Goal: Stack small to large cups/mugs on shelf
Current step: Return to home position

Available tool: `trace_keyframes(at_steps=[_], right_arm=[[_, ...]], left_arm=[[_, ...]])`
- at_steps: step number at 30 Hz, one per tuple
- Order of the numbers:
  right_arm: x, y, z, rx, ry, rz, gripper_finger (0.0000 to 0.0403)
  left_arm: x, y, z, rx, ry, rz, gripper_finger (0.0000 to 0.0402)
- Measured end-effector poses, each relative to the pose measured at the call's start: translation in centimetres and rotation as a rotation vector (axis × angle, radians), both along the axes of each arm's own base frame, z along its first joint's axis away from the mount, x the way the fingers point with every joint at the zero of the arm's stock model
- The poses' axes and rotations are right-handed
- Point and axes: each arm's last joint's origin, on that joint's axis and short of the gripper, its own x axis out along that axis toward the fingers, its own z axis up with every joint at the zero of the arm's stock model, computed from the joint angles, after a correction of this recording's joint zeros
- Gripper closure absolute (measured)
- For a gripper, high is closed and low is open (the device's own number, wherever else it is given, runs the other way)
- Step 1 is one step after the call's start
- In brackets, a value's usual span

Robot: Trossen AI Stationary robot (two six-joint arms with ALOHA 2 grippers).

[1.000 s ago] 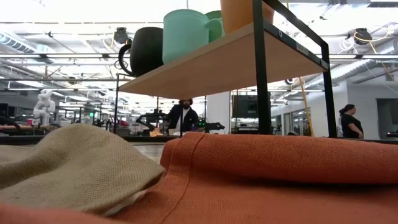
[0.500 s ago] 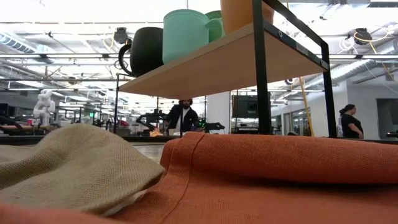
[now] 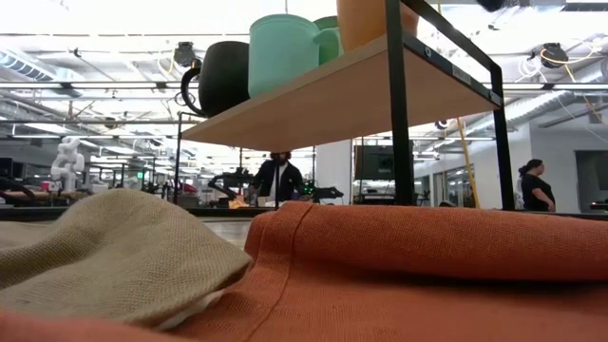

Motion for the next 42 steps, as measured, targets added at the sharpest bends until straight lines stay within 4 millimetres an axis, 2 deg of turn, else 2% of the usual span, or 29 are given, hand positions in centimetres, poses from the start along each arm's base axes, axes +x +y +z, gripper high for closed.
trace_keyframes(at_steps=[3, 6, 9, 11, 13, 16, 19, 23, 27, 31, 35, 39, 42], right_arm=[[0.3, 0.0, -0.5, 0.009, -0.205, 0.012, 0.0318], [0.2, 0.0, 0.3, -0.077, -0.535, 0.05, 0.0318], [-0.9, -0.2, 0.8, -0.21, -0.815, 0.048, 0.0318], [-1.7, -0.4, 0.3, -0.256, -0.885, 0.032, 0.0318], [-2.2, -0.7, -0.4, -0.252, -0.876, -0.009, 0.0318], [-2.7, -0.9, -1.9, -0.245, -0.8, -0.025, 0.0318], [-3.1, -0.9, -2.5, -0.256, -0.762, -0.009, 0.0318], [-3.2, -1.0, -3.4, -0.255, -0.663, -0.016, 0.0318], [-3.0, -1.0, -4.5, -0.263, -0.563, -0.002, 0.0318], [-2.8, -1.0, -5.1, -0.25, -0.54, -0.003, 0.0318], [-2.5, -0.9, -6.7, -0.243, -0.509, -0.004, 0.0318], [-2.5, -0.9, -8.5, -0.218, -0.487, -0.005, 0.0318], [-2.7, -0.9, -9.0, -0.195, -0.551, -0.016, 0.0318]], left_arm=[[0.0, 0.3, 0.1, 0.006, -0.161, -0.162, 0.0362], [-0.6, 1.7, -0.3, -0.004, -0.314, -0.268, 0.0362], [-0.1, 3.1, -3.1, -0.046, -0.341, -0.202, 0.0362], [0.7, 4.2, -5.7, -0.098, -0.346, -0.159, 0.0362], [1.2, 5.0, -8.7, -0.129, -0.361, -0.169, 0.0362], [0.9, 6.2, -11.3, -0.151, -0.508, -0.228, 0.0362], [0.8, 6.6, -13.6, -0.177, -0.541, -0.313, 0.0362], [0.9, 7.1, -16.2, -0.183, -0.397, -0.326, 0.0362], [1.4, 7.8, -18.5, -0.177, -0.281, -0.211, 0.0362], [1.1, 8.1, -17.7, -0.088, -0.364, -0.136, 0.0362], [0.9, 8.1, -17.5, -0.071, -0.362, -0.02, 0.0362], [-0.5, 7.3, -17.4, -0.033, -0.312, -0.004, 0.0362], [-2.1, 6.9, -17.0, -0.005, -0.28, 0.028, 0.0362]])
